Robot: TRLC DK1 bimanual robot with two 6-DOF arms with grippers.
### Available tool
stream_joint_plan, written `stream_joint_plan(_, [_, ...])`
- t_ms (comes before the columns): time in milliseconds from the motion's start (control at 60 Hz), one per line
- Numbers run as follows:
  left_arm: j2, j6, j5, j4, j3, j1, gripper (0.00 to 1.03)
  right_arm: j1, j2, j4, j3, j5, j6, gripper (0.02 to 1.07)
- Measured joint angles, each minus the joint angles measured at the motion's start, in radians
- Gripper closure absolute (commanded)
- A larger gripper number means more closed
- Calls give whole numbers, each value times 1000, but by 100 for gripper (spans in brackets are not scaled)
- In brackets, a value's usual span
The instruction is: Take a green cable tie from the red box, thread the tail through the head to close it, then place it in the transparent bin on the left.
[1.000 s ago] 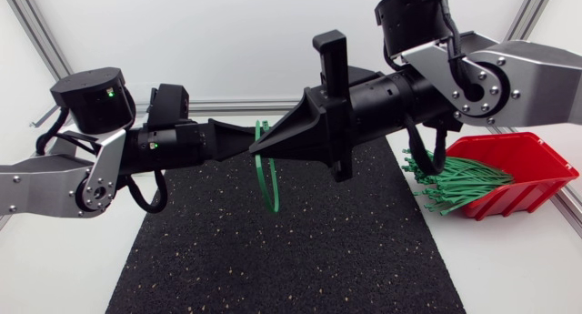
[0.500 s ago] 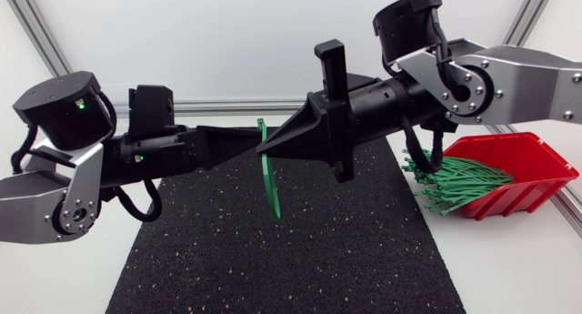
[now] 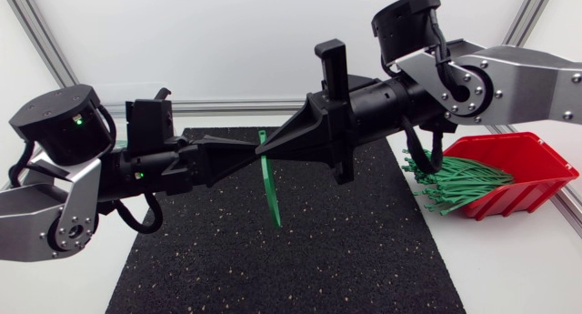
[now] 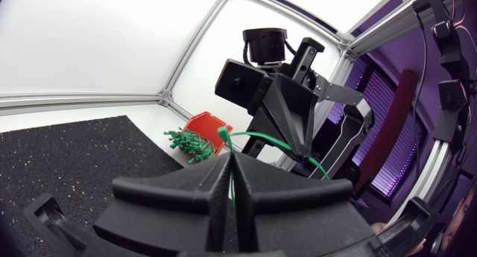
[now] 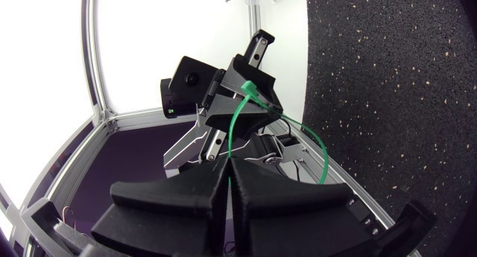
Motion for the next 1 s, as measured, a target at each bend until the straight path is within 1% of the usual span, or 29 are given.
stream_joint_plan(667, [22, 19, -3, 0, 0, -7, 99, -5, -8, 0, -1, 1, 0, 101])
stream_joint_plan(1000, [29, 21, -7, 0, 3, 5, 99, 17, -35, -15, -1, 9, 0, 101])
